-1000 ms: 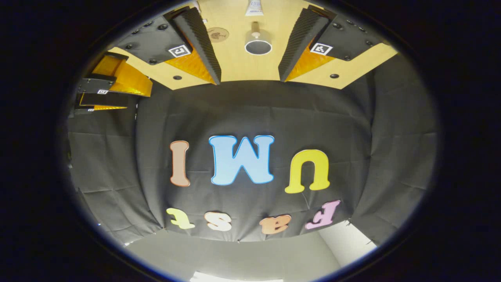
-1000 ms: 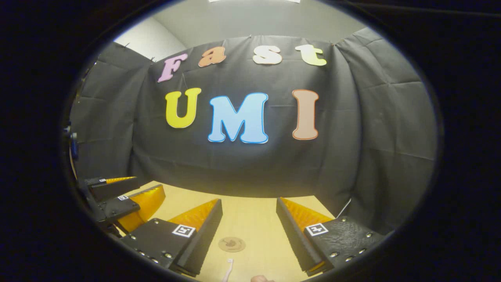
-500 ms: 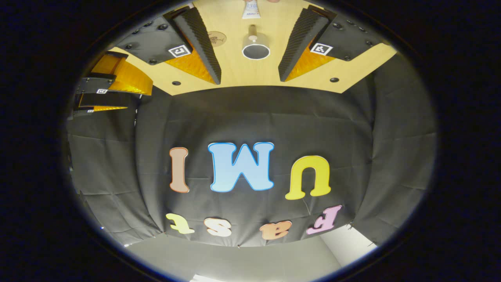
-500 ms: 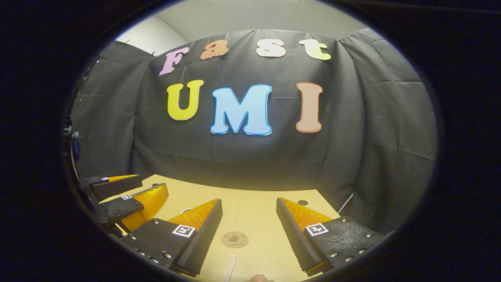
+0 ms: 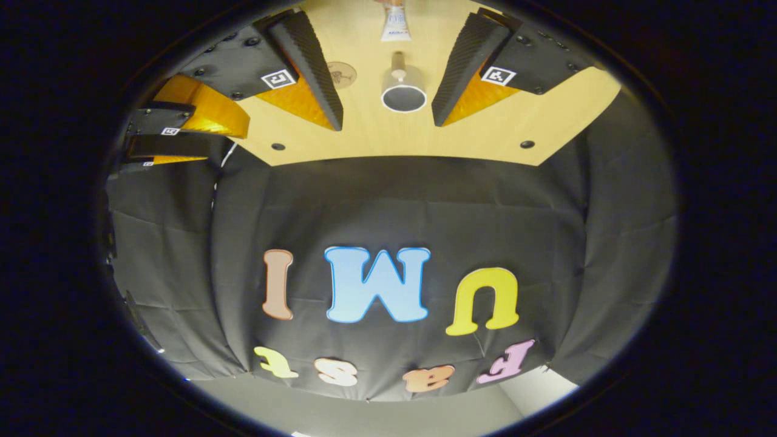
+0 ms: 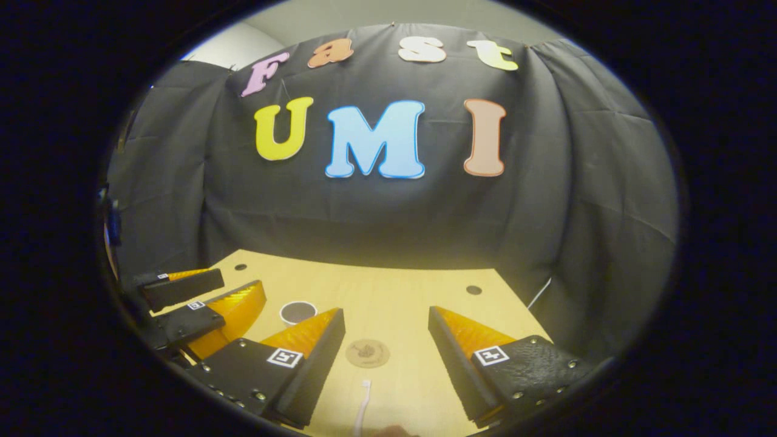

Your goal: Put the toothbrush and toothpaste on the desktop into the cup, then pick up the cup and place it on the coaster on the desktop.

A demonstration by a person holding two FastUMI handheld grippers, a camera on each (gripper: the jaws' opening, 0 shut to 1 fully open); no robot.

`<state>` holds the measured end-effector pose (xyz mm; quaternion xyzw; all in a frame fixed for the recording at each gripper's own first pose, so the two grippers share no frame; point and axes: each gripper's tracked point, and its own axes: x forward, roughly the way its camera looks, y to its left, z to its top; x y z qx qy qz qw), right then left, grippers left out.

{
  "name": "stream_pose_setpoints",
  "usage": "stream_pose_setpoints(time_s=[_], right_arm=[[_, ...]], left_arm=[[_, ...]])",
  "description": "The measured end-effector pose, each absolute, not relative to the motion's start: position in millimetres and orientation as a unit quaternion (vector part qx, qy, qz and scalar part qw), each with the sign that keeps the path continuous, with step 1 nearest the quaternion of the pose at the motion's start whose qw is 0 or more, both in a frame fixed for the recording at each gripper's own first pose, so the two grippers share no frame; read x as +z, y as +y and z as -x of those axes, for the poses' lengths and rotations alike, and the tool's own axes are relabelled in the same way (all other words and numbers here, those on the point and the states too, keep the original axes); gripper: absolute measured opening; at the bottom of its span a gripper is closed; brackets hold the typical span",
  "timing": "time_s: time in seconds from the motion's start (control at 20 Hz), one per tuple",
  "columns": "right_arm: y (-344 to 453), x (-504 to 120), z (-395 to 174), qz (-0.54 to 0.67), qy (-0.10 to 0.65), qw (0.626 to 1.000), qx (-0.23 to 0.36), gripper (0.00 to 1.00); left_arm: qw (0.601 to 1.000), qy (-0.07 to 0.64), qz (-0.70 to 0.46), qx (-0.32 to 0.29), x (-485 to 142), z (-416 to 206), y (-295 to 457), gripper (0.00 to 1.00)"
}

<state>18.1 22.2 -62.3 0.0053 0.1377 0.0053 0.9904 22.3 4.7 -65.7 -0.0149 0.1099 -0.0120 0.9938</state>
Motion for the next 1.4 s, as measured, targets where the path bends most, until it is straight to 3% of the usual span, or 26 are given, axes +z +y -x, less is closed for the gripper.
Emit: stream_pose_setpoints(time_s=[0.3, 0.75, 1.4], right_arm=[[34, -129, -12, -0.030, 0.265, 0.964, 0.022, 0.87], [59, -211, 4, -0.068, 0.424, 0.901, 0.053, 0.88], [73, -285, 9, -0.078, 0.555, 0.826, 0.056, 0.88]], left_arm=[[0.971, 0.235, 0.051, -0.007, -138, -21, 13, 0.94], [0.906, 0.413, 0.093, -0.014, -228, 1, 5, 0.96], [0.807, 0.580, 0.107, -0.001, -316, 40, 2, 0.96]])
